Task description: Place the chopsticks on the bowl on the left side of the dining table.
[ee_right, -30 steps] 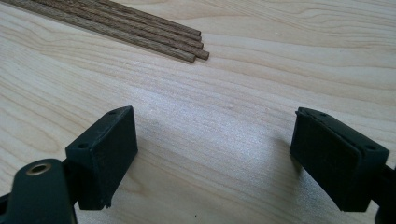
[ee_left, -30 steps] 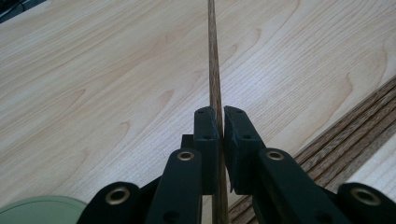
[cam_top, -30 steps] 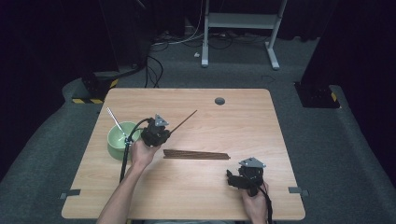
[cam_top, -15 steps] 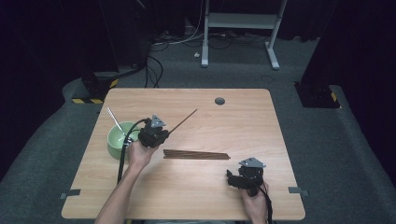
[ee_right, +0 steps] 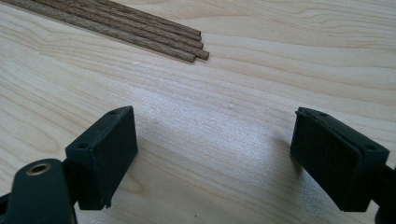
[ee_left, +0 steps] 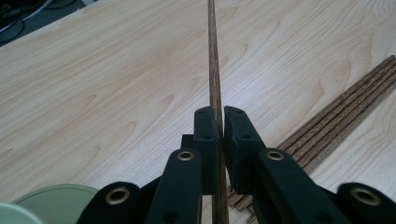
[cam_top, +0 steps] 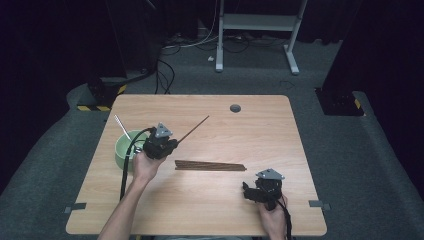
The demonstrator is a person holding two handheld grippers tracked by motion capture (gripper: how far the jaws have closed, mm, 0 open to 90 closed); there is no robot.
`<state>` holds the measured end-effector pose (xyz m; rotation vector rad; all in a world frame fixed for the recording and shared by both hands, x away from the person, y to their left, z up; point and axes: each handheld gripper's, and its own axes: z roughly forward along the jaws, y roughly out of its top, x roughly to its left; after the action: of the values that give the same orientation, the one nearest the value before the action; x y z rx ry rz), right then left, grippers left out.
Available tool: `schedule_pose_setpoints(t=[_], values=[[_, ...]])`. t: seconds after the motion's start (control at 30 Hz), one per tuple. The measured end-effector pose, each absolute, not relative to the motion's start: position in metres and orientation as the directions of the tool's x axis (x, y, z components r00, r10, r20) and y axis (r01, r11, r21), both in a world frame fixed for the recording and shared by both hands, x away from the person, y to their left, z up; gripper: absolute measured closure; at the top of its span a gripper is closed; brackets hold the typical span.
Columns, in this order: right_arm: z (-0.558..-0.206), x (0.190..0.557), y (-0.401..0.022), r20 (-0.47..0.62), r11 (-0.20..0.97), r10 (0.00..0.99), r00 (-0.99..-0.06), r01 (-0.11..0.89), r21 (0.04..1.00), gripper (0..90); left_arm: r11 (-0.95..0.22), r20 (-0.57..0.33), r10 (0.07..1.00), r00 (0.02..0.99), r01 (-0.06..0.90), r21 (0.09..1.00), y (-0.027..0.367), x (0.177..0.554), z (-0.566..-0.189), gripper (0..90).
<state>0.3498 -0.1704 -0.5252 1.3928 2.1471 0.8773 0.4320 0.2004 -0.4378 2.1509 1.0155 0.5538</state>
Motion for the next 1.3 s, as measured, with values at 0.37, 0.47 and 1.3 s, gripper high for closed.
schedule_pose_setpoints(t=[0.37,0.47,1.3], values=[[-0.525,0.350,-0.170,-0.017,0.294,0.916,-0.401,0.642,0.708,14.3,-0.431,0.066,0.801,0.595,0.497,0.753,0.213,0.425,-0.430,83.6],[-0.525,0.350,-0.170,-0.017,0.294,0.916,-0.401,0.642,0.708,14.3,-0.433,0.068,0.799,0.597,0.494,0.754,0.215,0.422,-0.429,83.6],[-0.525,0.350,-0.170,-0.017,0.294,0.916,-0.401,0.642,0.708,14.3,-0.403,0.047,0.805,0.591,0.487,0.775,0.233,0.409,-0.424,83.6]])
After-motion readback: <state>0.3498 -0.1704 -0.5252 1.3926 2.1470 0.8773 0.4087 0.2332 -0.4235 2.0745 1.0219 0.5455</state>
